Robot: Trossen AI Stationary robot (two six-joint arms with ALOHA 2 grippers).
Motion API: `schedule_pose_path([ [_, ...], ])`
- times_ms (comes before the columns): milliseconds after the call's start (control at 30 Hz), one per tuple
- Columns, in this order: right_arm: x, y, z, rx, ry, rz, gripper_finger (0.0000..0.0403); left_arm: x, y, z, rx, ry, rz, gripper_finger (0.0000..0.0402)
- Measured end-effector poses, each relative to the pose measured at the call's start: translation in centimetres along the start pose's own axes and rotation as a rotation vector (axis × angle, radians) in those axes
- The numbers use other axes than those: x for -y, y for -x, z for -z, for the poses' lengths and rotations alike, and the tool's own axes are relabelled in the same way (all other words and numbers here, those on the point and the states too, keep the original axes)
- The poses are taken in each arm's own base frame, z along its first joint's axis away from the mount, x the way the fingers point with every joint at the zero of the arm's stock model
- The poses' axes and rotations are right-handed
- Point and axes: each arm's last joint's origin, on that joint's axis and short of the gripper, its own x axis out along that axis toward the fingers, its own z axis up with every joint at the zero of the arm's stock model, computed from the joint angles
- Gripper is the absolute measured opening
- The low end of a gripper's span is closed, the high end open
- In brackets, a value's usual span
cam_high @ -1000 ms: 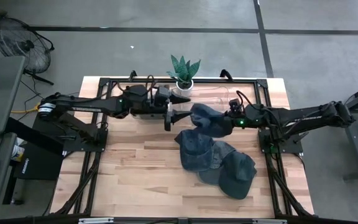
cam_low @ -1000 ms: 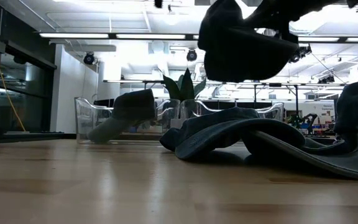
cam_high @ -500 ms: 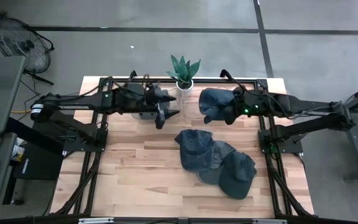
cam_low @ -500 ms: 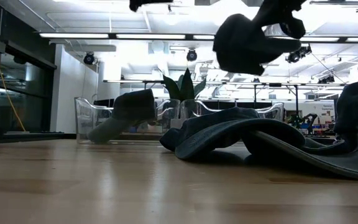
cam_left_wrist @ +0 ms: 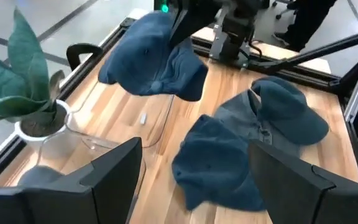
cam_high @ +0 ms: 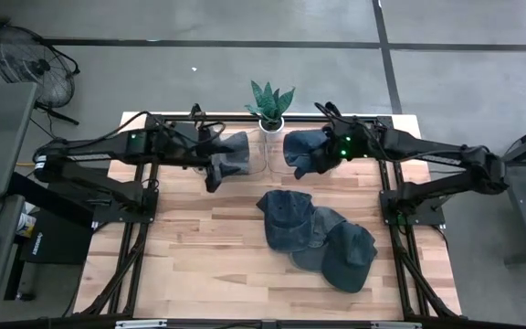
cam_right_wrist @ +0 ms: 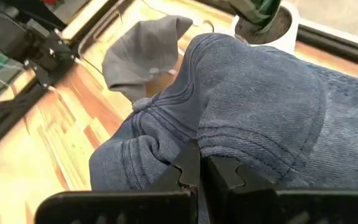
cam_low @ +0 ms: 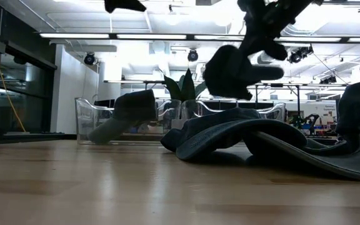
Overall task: Pick & Place hat
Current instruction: Put the left dark blue cap into the right transparent bin
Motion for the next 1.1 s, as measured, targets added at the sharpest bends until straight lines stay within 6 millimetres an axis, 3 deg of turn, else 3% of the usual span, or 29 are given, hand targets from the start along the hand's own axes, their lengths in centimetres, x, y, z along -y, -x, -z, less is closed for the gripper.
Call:
schedule_pose_path([
  [467,2.5,-4.2,-1.4,-0.015,0.004,0.087,0.0,-0.7,4.5,0.1,0.056,0.028,0.016,0.0289],
  [800,3.3,-8.0,-0.5,-0.104,0.019,0.142,0.0,-0.6,4.8,0.0,0.066,0.03,0.045,0.0289],
  [1100,3.6,-10.9,0.5,-0.145,-0.07,0.163,0.0,-0.6,4.8,0.1,0.061,0.033,0.067,0.0289],
])
